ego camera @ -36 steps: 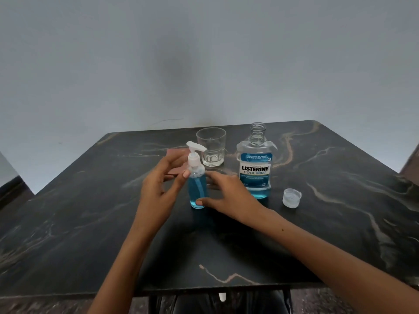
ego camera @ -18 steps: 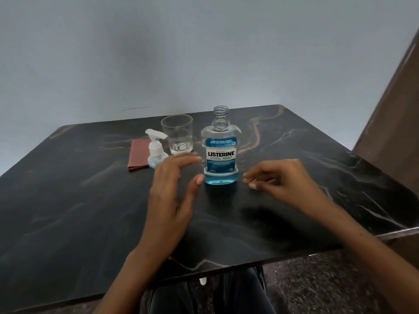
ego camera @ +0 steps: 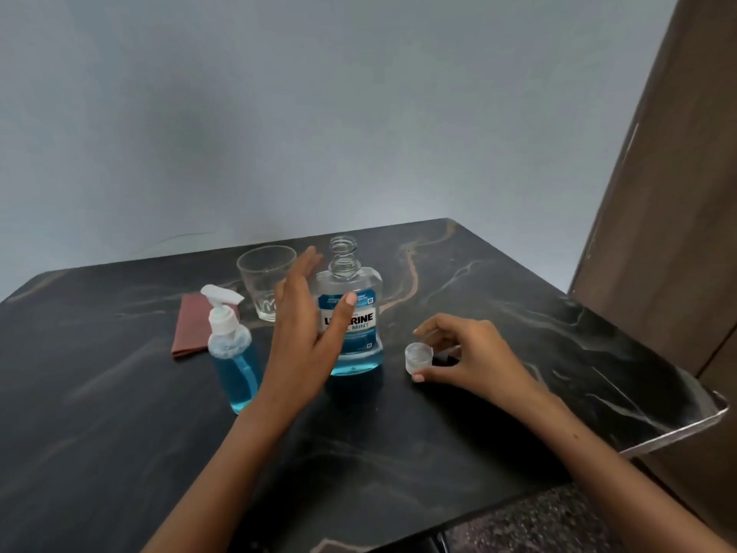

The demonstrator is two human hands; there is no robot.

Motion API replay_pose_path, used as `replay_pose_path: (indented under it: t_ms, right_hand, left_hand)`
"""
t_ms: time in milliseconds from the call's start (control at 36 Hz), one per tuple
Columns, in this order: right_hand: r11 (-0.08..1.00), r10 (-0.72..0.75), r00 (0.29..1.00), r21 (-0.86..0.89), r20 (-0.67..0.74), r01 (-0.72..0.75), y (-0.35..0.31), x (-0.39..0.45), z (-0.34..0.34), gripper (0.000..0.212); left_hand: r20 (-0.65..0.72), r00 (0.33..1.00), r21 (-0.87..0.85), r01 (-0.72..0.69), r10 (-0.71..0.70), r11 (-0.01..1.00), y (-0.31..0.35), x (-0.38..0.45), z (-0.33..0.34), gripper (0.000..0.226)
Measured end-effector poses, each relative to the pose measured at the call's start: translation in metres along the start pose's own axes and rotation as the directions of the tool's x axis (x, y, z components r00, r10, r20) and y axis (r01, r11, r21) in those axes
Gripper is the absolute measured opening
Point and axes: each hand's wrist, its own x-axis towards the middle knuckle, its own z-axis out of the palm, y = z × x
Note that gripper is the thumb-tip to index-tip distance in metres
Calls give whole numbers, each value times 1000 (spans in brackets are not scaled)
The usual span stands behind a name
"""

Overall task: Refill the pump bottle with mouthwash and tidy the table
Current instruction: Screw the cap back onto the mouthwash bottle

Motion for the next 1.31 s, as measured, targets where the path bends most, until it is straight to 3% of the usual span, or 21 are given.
replay_pose_path:
  t_ms: [250,417,611,833,1111,1306]
  right_hand:
    - [922,-117,961,333,-251,199,-37,24,-18,49]
    - [869,-225,923,364,-313,335,-64,43,-36,35]
    - [876,-435,889,159,-143,455,-89,64,-63,40]
    - [807,-578,807,-61,121,588,-119,76,-70,44]
    - [803,-552,749,-10,367,597,-140,87,-81,31]
    - [846,-503,806,-14,312,533,-133,92,-77,30]
  left_hand:
    - [-17,999,-27,45,-45,999,2,3,-6,47]
    - [-52,998,-12,30,-31,999,6,2,-10,45]
    - [-43,997,-33,57,-59,998,6,3,-10,35]
    - [-47,997,-60,53,-56,997,4,4,-14,44]
    - [-37,998,-78,52,-55,996,3,5,-13,41]
    - [-39,997,-96,59,-63,994,3,4,-14,41]
